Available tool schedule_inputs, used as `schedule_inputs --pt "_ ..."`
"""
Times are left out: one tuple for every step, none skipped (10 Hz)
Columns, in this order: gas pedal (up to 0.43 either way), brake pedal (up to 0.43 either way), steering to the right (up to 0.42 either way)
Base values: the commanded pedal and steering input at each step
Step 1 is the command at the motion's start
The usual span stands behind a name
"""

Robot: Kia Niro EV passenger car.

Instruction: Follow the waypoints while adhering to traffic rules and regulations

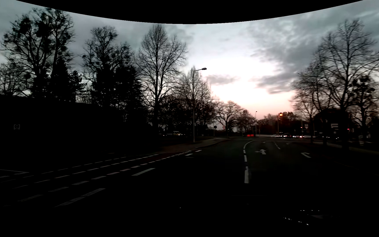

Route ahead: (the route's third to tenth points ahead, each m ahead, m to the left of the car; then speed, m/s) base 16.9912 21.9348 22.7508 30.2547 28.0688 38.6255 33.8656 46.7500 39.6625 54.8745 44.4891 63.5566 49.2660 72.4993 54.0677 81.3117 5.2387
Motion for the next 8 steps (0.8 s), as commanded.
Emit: schedule_inputs --pt "0.079 0.000 -0.310" --pt "0.087 0.000 -0.325" --pt "0.087 0.000 -0.340" --pt "0.087 0.000 -0.353" --pt "0.087 0.000 -0.370" --pt "0.087 0.000 -0.379" --pt "0.087 0.000 -0.384" --pt "0.087 0.000 -0.388"
